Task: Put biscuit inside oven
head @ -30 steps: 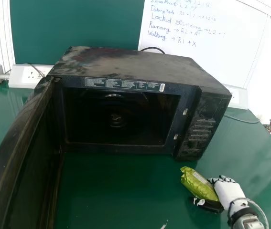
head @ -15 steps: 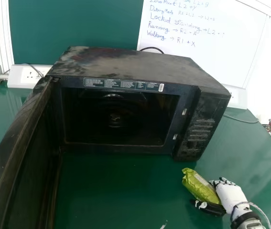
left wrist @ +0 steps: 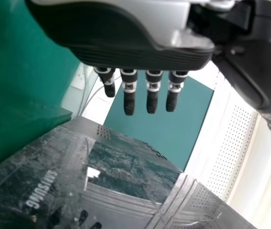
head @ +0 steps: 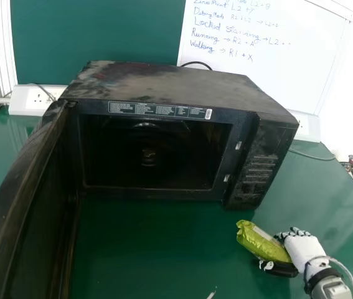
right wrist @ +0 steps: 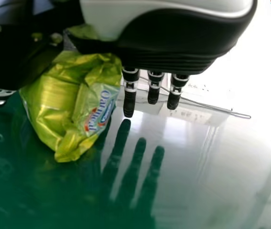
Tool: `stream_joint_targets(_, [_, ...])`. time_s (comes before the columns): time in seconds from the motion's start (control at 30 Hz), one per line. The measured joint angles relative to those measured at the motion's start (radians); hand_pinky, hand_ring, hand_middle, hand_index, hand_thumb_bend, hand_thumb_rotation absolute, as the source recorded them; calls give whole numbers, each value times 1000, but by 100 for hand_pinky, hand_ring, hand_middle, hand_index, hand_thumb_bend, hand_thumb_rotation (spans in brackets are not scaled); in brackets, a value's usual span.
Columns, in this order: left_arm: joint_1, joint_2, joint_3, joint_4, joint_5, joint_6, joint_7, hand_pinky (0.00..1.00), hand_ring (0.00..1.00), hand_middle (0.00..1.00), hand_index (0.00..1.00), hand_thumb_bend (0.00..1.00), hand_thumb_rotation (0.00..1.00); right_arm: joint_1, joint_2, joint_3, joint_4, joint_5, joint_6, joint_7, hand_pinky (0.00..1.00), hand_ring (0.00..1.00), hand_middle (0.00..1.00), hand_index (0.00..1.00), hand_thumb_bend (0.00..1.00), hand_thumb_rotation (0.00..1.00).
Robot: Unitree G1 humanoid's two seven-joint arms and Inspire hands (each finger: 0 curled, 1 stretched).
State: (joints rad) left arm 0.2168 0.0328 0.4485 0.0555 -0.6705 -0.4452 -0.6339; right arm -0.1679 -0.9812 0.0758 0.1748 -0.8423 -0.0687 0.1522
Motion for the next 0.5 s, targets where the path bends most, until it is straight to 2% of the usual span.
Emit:
stream_joint_targets(0.2, [8,-3,-3,-10,-1,5,3,88,92,97,96,100,55,-28,-2,14,35,-9,-23,-24,84,86,86,84,100,35])
stream_joint_targets(0.27, [10,-7,-5,-14,-1,5,7,87,92,97,96,100,55,-31,-2,18,43,-19,-31,-45,71,82,83,81,100,31])
stream_joint_targets(0.3, [12,-8,-5,-16,-1,5,8,88,92,97,96,100,55,-31,-3,21,46,-27,-34,-58,60,77,81,80,100,29])
stream_joint_targets(0.37, [13,-10,-7,-18,-1,5,9,88,92,97,96,100,55,-31,-3,25,49,-37,-38,-85,53,72,78,77,100,26])
stream_joint_targets(0.43, [13,-13,-8,-19,0,5,9,87,92,96,96,100,56,-32,-3,30,54,-49,-43,-112,43,61,71,72,100,21])
stream_joint_targets(0.5, [13,-17,-10,-21,0,5,10,87,92,96,96,100,55,-35,-5,31,64,-53,-55,-134,40,56,66,68,100,16])
